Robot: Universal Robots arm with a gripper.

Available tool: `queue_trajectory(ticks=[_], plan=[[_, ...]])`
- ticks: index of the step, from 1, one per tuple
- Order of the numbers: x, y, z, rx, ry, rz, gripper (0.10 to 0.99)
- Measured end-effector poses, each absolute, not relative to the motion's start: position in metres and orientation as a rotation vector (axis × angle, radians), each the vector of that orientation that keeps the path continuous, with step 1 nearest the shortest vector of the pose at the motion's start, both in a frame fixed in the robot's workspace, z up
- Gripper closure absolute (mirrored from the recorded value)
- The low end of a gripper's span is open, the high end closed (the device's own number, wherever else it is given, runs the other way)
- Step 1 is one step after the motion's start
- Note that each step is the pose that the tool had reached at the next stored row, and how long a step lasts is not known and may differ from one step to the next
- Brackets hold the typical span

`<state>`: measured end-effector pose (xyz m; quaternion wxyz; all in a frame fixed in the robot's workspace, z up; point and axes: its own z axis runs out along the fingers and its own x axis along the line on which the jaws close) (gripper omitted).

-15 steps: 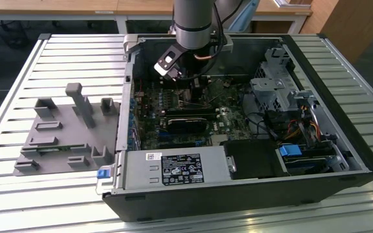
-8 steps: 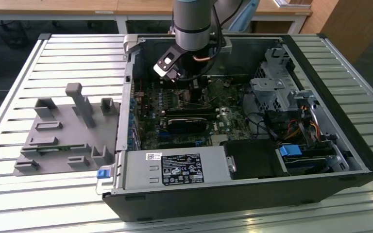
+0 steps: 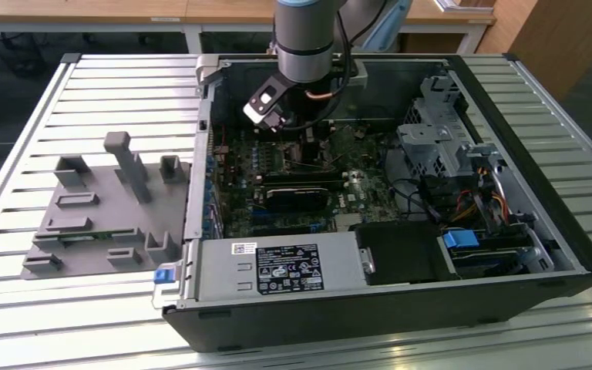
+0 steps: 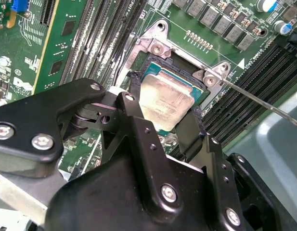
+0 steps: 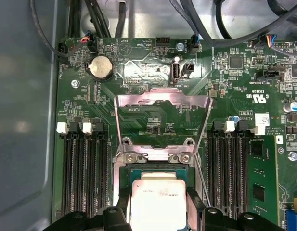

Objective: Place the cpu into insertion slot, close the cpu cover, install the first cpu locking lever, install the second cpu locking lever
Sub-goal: 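Place the cpu into insertion slot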

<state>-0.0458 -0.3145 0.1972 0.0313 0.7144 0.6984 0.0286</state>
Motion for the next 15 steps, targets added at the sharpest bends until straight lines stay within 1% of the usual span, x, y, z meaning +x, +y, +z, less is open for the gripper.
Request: queue_trajectory(ticks=[15], plan=[[-0.0455, -0.3139, 0.1928, 2.200, 2.150, 0.085, 0.545]])
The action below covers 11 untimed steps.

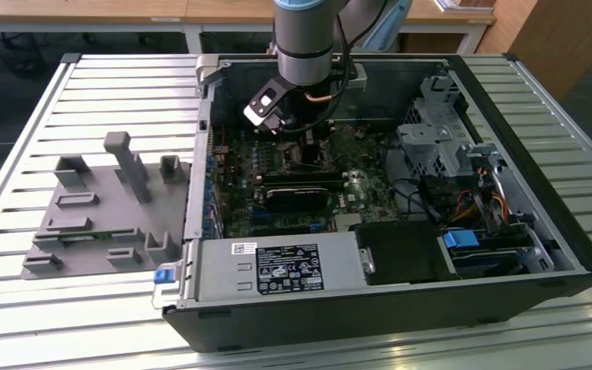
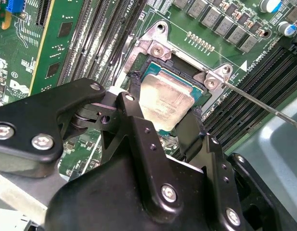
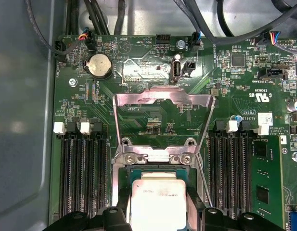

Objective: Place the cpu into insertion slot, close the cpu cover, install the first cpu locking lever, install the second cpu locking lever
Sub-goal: 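Place the cpu into insertion slot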

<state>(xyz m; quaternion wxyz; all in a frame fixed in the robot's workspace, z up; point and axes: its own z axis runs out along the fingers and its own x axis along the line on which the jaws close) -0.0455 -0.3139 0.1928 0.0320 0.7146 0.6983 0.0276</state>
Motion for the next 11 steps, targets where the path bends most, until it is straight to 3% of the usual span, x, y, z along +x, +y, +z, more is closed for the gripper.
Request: queue_trajectory(ticks=[4, 7, 11], plan=[[-0.0455, -0.3139, 0.1928, 2.200, 2.150, 0.085, 0.533], [-0.0455, -0.3139, 0.1928, 2.200, 2.150, 0.085, 0.412], [-0.0455, -0.3139, 0.1928, 2.200, 2.150, 0.085, 0.412]])
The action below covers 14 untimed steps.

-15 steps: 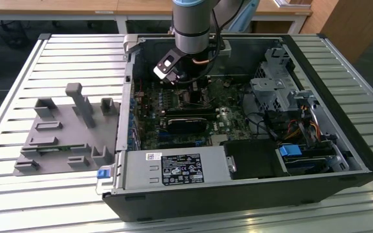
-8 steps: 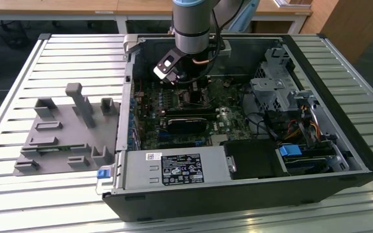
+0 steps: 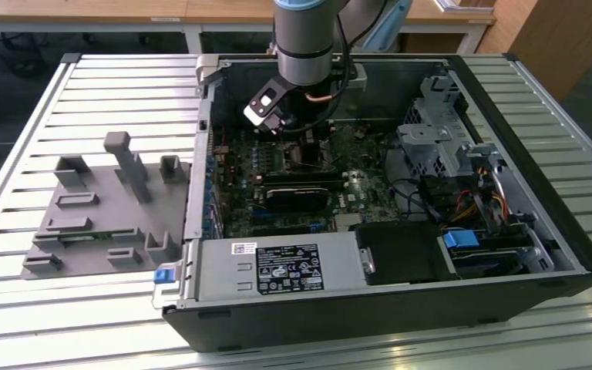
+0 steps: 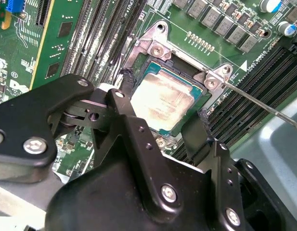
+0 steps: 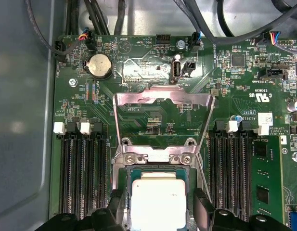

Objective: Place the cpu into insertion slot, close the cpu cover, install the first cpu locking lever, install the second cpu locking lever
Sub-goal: 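Place the cpu into insertion slot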

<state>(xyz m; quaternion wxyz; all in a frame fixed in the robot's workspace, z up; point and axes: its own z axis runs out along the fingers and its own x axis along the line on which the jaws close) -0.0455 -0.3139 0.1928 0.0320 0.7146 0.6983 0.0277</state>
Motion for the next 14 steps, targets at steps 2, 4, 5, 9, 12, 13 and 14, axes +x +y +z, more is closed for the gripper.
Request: queue_trajectory(ticks=[2, 4, 5, 9, 12, 13, 14], plan=[[-0.046, -0.314, 0.194, 2.200, 2.150, 0.085, 0.412], [-0.046, -0.314, 0.196, 2.201, 2.151, 0.086, 0.412], [-0.046, -0.314, 0.197, 2.201, 2.151, 0.087, 0.412], [-0.045, -0.314, 0.204, 2.202, 2.151, 0.088, 0.412], [-0.045, -0.314, 0.209, 2.203, 2.152, 0.086, 0.412], [-0.045, -0.314, 0.210, 2.203, 2.152, 0.086, 0.424], [-0.045, -0.314, 0.211, 2.203, 2.153, 0.085, 0.490]])
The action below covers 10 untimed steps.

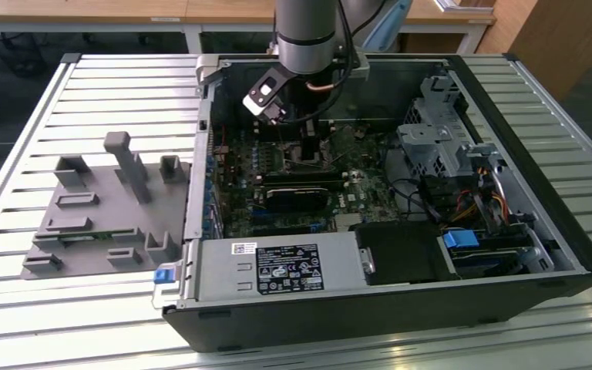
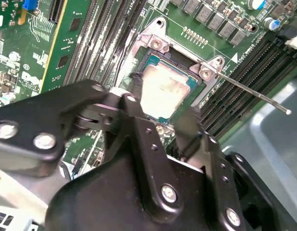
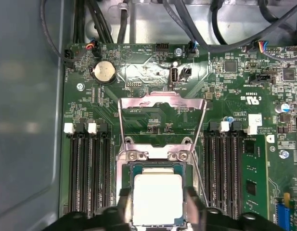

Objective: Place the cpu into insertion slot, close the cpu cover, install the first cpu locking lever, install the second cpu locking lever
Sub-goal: 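Place the cpu into insertion slot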

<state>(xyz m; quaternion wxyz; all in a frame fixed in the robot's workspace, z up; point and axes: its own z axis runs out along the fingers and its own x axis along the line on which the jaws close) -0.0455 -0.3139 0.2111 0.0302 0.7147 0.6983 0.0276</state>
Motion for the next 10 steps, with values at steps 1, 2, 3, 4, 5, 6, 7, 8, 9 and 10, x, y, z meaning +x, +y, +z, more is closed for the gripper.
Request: queue_trajectory(ticks=[1, 2, 3, 4, 5, 6, 7, 8, 9, 10], plan=[[-0.0454, -0.3139, 0.2118, 2.203, 2.153, 0.084, 0.553], [-0.0453, -0.3139, 0.2123, 2.204, 2.153, 0.084, 0.553], [-0.0452, -0.3139, 0.2127, 2.204, 2.154, 0.083, 0.608], [-0.0452, -0.3139, 0.2131, 2.204, 2.154, 0.082, 0.667], [-0.0453, -0.3139, 0.2135, 2.205, 2.154, 0.082, 0.667], [-0.0452, -0.3139, 0.2139, 2.205, 2.154, 0.081, 0.725], [-0.0452, -0.3139, 0.2143, 2.205, 2.154, 0.081, 0.784], [-0.0452, -0.3139, 0.2148, 2.205, 2.154, 0.081, 0.843], [-0.0452, -0.3139, 0.2152, 2.205, 2.154, 0.081, 0.843], [-0.0452, -0.3139, 0.2155, 2.205, 2.154, 0.081, 0.902]])
